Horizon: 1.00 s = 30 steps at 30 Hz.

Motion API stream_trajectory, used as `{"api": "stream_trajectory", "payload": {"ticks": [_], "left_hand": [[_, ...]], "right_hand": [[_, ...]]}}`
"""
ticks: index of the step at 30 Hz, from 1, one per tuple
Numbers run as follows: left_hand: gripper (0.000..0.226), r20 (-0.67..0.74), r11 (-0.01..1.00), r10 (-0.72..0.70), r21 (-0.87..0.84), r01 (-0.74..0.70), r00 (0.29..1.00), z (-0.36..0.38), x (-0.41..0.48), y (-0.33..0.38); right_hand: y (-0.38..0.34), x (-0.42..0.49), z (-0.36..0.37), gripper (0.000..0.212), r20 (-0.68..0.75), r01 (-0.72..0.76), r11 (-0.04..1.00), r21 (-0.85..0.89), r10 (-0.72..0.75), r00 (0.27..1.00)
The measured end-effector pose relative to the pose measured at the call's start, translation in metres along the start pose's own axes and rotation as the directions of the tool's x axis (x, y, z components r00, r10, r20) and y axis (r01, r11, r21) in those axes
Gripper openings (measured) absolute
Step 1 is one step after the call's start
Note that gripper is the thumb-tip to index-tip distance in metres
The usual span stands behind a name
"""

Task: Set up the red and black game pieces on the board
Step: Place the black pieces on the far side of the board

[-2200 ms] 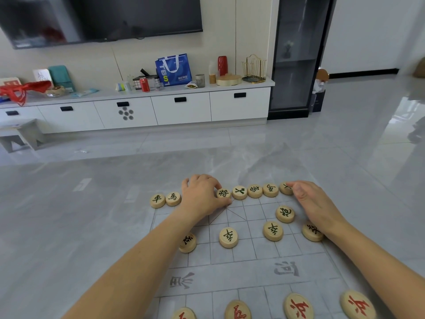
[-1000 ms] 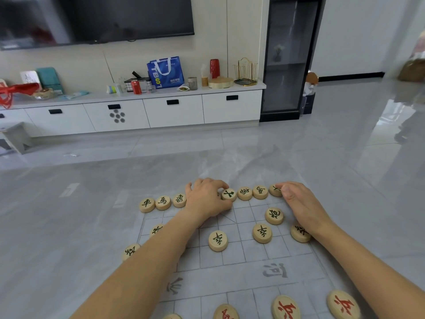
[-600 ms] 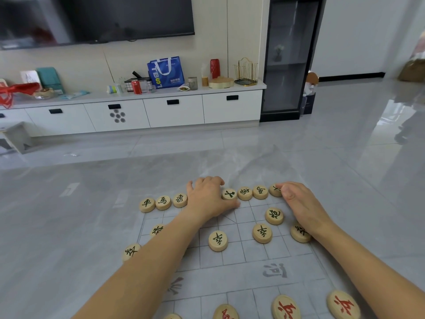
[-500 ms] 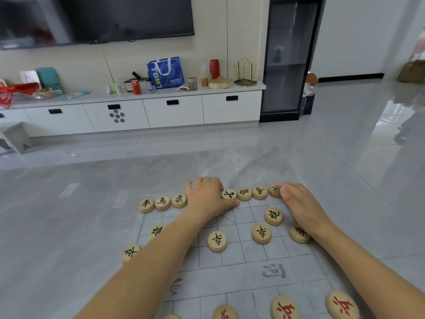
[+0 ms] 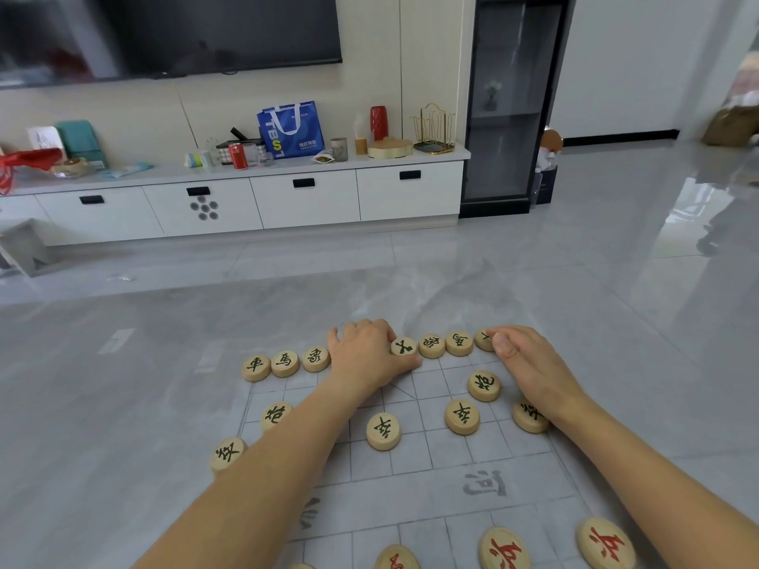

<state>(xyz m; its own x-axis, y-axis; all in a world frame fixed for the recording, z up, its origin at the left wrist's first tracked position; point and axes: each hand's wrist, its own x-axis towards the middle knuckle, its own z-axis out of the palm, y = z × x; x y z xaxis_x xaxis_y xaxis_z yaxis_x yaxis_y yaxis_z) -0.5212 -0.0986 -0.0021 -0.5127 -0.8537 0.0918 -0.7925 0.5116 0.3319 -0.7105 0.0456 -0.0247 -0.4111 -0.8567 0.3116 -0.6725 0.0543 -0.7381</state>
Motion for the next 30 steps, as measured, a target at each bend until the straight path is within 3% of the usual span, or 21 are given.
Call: {"api": "stream_trajectory", "payload": {"ticks": [3, 8, 12, 15, 18, 20, 22, 24, 27, 30], "left_hand": [[0.032, 0.016, 0.999, 0.009, -0.046, -0.008, 1.000, 0.000, 0.001, 0.000], [0.051, 0.042, 1.000, 0.019, -0.024, -0.017, 0.999, 0.000, 0.003, -0.001], [0.035, 0.018, 1.000, 0.006, -0.027, -0.005, 1.000, 0.000, 0.002, 0.001], [0.036, 0.026, 1.000, 0.011, -0.017, -0.010, 1.000, 0.001, 0.003, 0.001], [0.058, 0.050, 0.999, 0.039, 0.009, -0.040, 0.998, -0.002, 0.001, -0.002], [0.079, 0.043, 1.000, 0.026, 0.002, -0.026, 0.999, -0.011, -0.003, -0.010], [0.083, -0.039, 0.999, -0.015, -0.030, 0.013, 0.999, -0.025, -0.009, -0.029], [0.079, -0.138, 0.992, -0.068, -0.115, 0.052, 0.988, -0.042, -0.018, -0.061], [0.063, -0.228, 0.946, -0.201, -0.298, 0.129, 0.953, -0.060, -0.044, -0.122], [0.038, -0.234, 0.935, -0.292, -0.276, 0.225, 0.927, -0.060, -0.075, -0.173]], "right_hand": [[0.000, 0.000, 0.000, 0.058, 0.005, 0.000, 1.000, 0.010, 0.000, 1.000], [0.000, -0.001, 0.000, 0.054, 0.007, -0.010, 1.000, 0.011, 0.010, 1.000], [-0.002, -0.001, -0.001, 0.059, 0.008, -0.017, 1.000, 0.007, 0.016, 1.000], [-0.003, 0.000, -0.001, 0.068, 0.011, -0.019, 1.000, 0.004, 0.019, 1.000], [-0.004, -0.001, -0.002, 0.074, 0.009, -0.014, 1.000, 0.010, 0.014, 1.000], [-0.005, -0.002, -0.003, 0.058, 0.012, -0.022, 1.000, 0.012, 0.022, 1.000], [-0.005, -0.003, -0.003, 0.043, 0.011, -0.038, 0.999, 0.019, 0.038, 0.999], [-0.007, -0.003, -0.004, 0.048, 0.007, -0.058, 0.998, 0.035, 0.058, 0.998], [-0.011, -0.002, -0.007, 0.084, 0.008, -0.099, 0.987, 0.124, 0.098, 0.995], [-0.013, 0.006, -0.015, 0.087, 0.010, -0.239, 0.935, 0.261, 0.245, 0.970]]}}
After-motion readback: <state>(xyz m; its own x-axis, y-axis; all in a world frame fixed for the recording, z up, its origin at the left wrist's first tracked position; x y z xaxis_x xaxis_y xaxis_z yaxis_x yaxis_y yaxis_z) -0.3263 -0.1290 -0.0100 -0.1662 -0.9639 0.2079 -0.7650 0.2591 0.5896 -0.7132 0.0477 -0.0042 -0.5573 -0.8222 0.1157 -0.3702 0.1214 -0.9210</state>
